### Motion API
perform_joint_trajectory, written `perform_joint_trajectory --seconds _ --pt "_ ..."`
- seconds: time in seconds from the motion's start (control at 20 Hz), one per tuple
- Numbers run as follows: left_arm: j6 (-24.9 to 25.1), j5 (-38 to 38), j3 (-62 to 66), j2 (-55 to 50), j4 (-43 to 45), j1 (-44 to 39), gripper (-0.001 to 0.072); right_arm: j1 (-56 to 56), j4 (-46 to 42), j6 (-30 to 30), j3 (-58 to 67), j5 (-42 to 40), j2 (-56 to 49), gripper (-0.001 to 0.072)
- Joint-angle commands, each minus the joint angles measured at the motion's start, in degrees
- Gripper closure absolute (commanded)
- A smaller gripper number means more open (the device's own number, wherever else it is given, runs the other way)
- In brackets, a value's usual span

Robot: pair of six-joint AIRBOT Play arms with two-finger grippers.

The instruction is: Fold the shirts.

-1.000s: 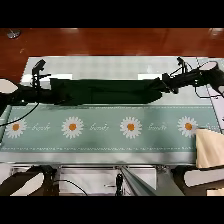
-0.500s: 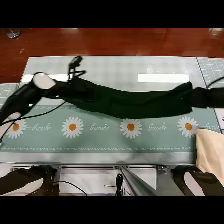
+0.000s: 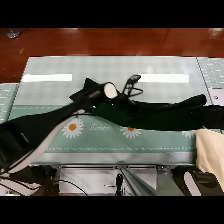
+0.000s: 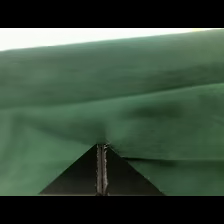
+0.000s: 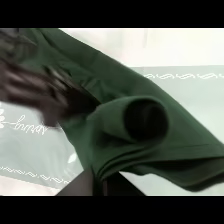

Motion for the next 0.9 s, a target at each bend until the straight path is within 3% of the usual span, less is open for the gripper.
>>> perform_joint_trajectory --seconds 0.0,0.15,0.3,0.45,0.65,0.85 --pt "-2.99 -1.31 3.96 -4.85 -1.92 -7.19 0.0679 0.04 0.33 0.42 -0.04 -1.70 0.74 0.0694" --pt "-2.93 -4.37 5.27 -4.87 -1.84 -7.80 0.0679 0.04 0.70 0.17 -0.02 -2.23 -0.98 0.0694" --pt "-2.95 -9.90 7.89 -3.30 -0.90 0.00 0.0679 0.39 3.48 -1.53 -0.02 -2.36 -4.31 0.0693" --pt "-6.03 -13.03 7.96 1.81 3.52 14.32 0.0680 5.22 6.99 -3.17 -0.02 -5.77 -8.90 0.0694" --pt "-6.38 -18.56 7.69 13.70 5.57 36.17 0.0680 18.71 8.31 -2.10 1.70 -17.53 -19.61 0.0693" --pt "-2.54 -19.34 3.41 30.10 6.03 51.87 0.0679 29.79 8.50 -2.21 14.25 -23.89 -39.71 0.0693"
